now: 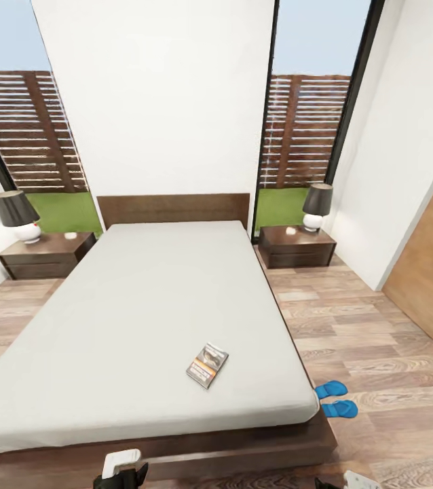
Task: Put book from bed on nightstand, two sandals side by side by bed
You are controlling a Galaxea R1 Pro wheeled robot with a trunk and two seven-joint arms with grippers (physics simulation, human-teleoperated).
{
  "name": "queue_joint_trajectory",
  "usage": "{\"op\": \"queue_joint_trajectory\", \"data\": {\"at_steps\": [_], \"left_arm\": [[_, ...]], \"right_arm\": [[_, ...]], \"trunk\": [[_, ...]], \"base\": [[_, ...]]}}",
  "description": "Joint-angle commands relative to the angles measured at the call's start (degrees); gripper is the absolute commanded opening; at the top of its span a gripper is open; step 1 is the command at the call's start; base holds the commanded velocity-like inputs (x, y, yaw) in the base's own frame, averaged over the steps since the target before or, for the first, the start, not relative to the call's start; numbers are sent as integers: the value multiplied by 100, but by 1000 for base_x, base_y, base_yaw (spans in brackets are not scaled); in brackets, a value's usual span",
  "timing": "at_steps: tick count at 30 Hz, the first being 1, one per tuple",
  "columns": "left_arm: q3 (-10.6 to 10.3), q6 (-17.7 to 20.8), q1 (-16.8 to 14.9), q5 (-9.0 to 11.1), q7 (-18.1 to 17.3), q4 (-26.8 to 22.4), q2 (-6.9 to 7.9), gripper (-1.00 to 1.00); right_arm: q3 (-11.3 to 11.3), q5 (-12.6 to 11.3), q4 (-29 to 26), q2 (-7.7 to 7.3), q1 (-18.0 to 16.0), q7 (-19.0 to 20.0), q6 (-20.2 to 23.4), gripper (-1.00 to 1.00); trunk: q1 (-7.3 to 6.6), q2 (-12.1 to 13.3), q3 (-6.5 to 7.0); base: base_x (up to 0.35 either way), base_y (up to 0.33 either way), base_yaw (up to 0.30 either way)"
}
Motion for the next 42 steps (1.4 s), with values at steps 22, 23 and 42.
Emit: {"op": "queue_joint_trajectory", "data": {"at_steps": [22, 23, 42], "left_arm": [[50, -22, -6, -58, -21, 6, 1, 100], [50, -22, -6, -58, -20, 6, 1, 100], [50, -22, -6, -58, -23, 6, 1, 100]], "right_arm": [[-24, -60, 10, -1, -6, 52, -25, 100], [-24, -60, 12, -1, -6, 52, -25, 100], [-24, -69, 9, -3, -6, 52, -25, 100]], "trunk": [[5, -11, -11], [5, -11, -11], [5, -11, -11]], "base": [[64, 0, 0], [0, 0, 0], [0, 0, 0]]}}
